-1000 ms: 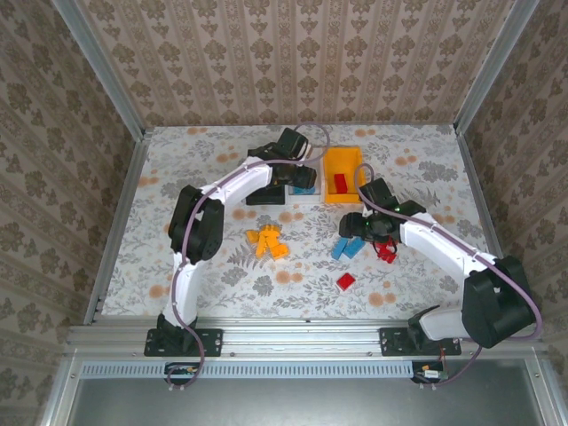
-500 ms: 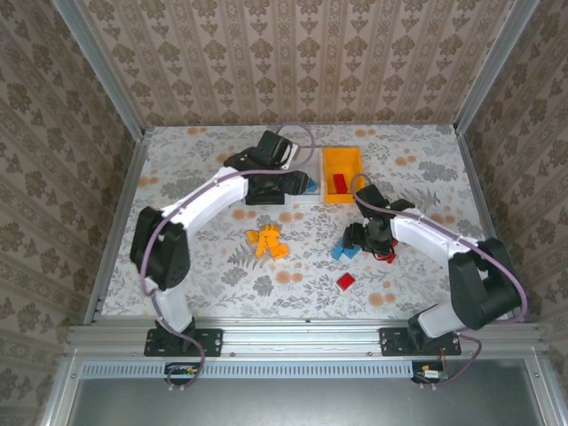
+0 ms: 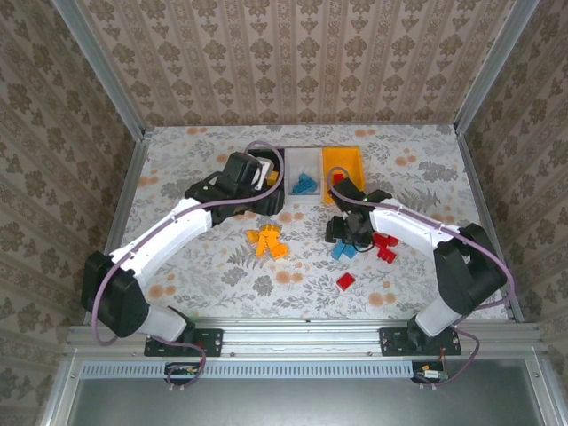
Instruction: Sort the legos into containers by color
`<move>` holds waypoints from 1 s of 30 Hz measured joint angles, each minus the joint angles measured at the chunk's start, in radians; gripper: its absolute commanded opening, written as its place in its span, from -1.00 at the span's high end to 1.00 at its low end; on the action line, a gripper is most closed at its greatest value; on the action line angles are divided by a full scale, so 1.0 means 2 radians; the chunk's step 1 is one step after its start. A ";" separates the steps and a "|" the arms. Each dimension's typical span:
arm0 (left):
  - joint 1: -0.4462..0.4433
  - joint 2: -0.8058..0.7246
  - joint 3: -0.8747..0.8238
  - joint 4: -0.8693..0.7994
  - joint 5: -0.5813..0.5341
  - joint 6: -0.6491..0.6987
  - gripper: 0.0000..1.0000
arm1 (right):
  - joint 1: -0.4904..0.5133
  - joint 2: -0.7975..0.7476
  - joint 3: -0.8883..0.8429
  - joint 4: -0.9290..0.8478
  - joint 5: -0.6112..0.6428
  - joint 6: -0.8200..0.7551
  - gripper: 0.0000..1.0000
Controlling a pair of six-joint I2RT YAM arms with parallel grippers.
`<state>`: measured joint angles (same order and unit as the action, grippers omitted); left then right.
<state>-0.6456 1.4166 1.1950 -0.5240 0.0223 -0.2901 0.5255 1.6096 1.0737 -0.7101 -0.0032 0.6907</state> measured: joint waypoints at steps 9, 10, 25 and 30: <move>0.030 -0.049 -0.039 0.000 0.001 -0.001 -0.51 | 0.002 0.053 0.017 -0.010 0.002 0.010 -0.08; 0.033 -0.051 -0.041 0.001 0.002 -0.001 -0.51 | 0.002 0.054 0.019 -0.011 0.002 0.011 -0.04; 0.046 -0.052 -0.074 0.016 0.014 -0.007 -0.51 | 0.006 0.101 0.057 -0.018 0.007 0.006 0.55; 0.047 -0.052 -0.075 0.023 0.019 -0.012 -0.51 | 0.008 0.102 0.060 -0.021 0.009 0.000 0.65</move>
<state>-0.5514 1.3132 1.0454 -0.4782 0.0597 -0.3149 0.5423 1.8133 1.1946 -0.7525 0.0154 0.6910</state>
